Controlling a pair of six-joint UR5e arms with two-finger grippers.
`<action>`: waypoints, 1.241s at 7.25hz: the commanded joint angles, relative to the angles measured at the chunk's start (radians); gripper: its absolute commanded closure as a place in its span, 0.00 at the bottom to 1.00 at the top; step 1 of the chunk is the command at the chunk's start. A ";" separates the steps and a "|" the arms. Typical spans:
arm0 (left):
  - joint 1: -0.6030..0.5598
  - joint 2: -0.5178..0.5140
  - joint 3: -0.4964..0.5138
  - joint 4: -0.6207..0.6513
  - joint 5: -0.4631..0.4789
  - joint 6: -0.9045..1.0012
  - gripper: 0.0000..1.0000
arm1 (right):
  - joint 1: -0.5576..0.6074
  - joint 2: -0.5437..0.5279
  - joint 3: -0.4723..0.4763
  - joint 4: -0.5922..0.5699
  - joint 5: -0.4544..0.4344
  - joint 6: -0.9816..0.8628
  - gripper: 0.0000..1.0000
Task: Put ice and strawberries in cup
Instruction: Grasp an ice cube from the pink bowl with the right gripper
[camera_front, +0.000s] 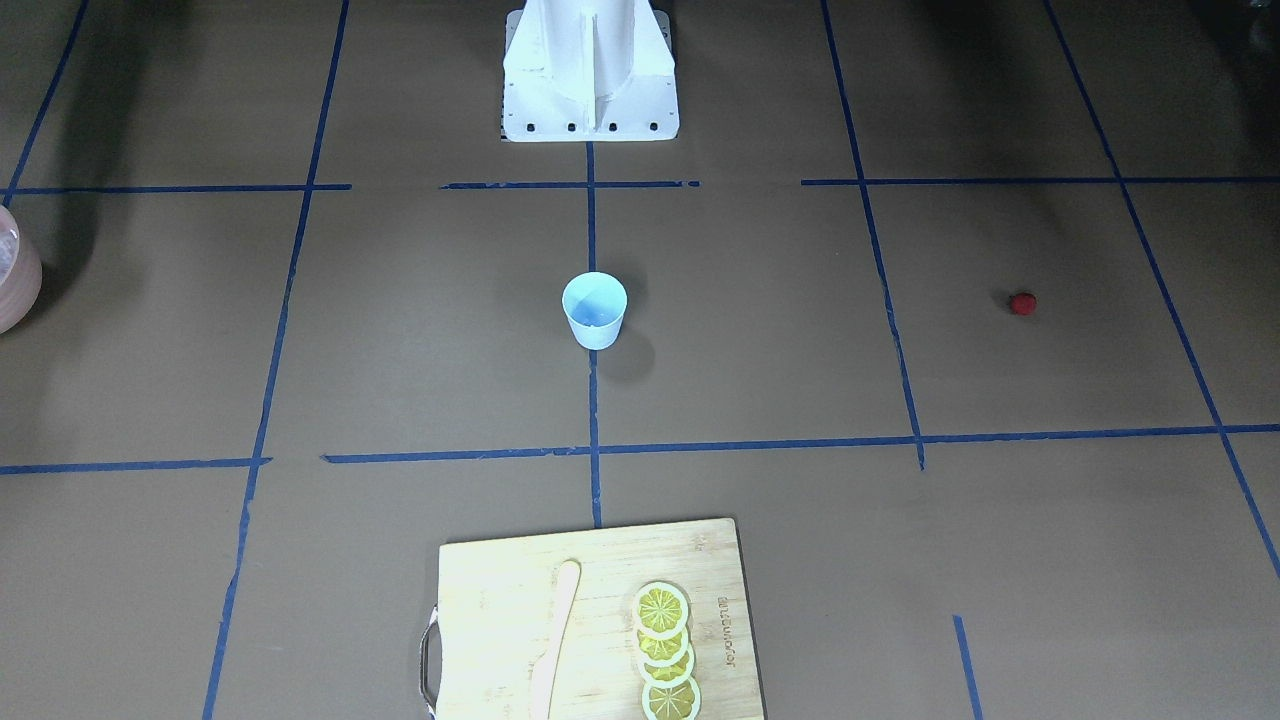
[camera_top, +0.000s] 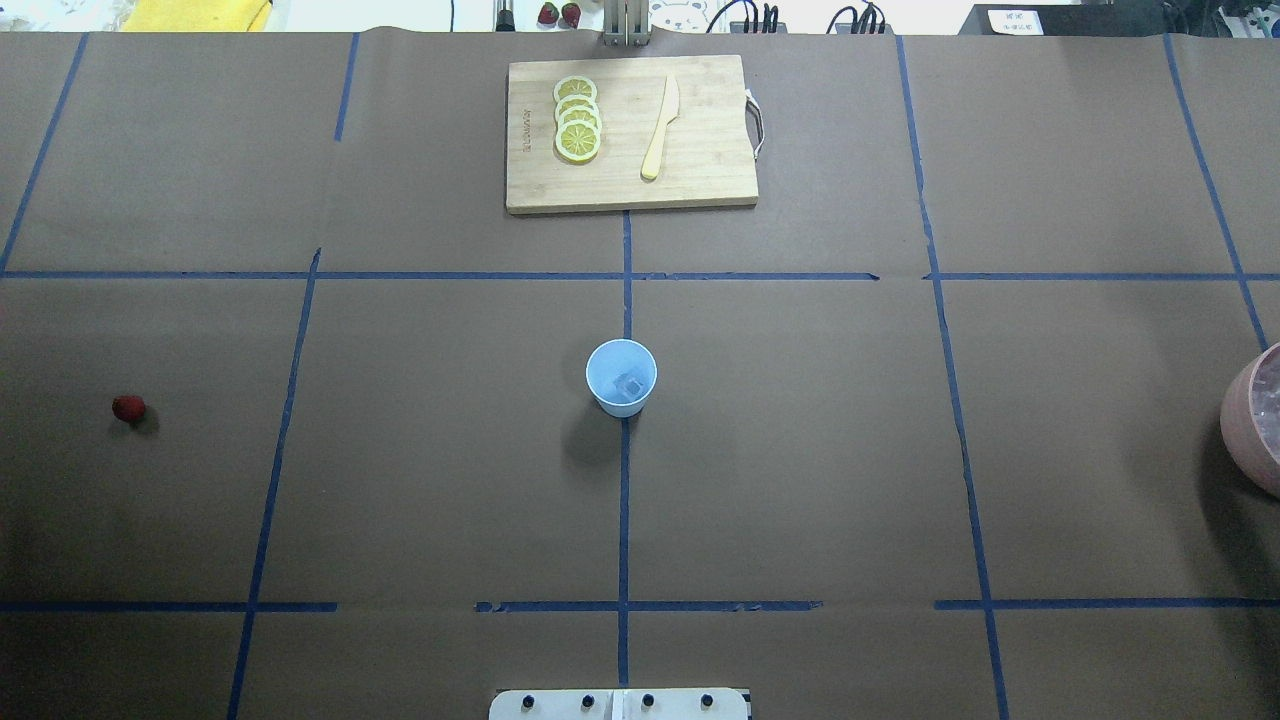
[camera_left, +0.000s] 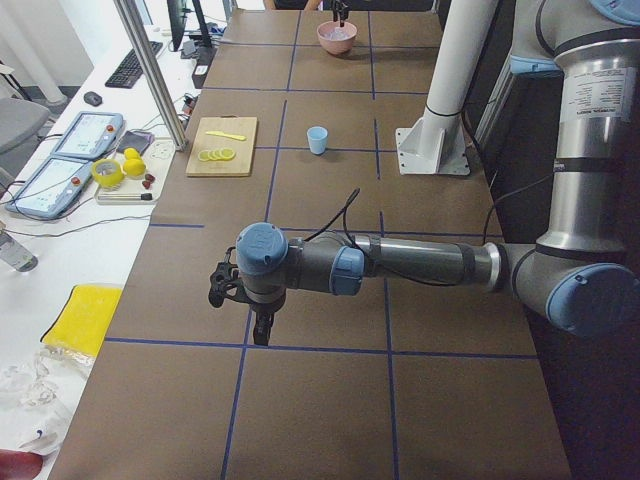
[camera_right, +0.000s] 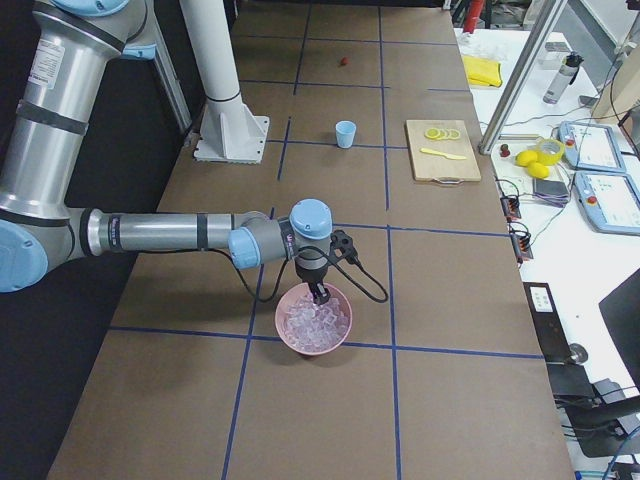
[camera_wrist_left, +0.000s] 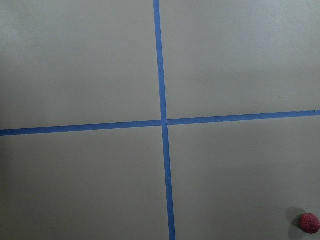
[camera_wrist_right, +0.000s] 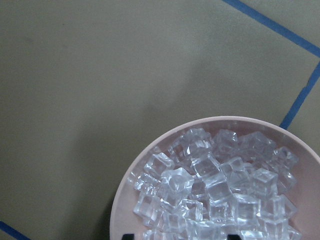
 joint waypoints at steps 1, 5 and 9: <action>0.000 0.001 0.000 0.000 0.001 0.000 0.00 | 0.000 0.005 -0.025 0.001 0.002 -0.017 0.41; 0.002 -0.001 0.000 0.000 0.001 0.000 0.00 | -0.001 0.017 -0.055 0.001 -0.016 -0.028 0.41; 0.000 0.001 -0.003 0.000 0.001 0.000 0.00 | -0.001 0.028 -0.100 0.003 -0.016 -0.029 0.41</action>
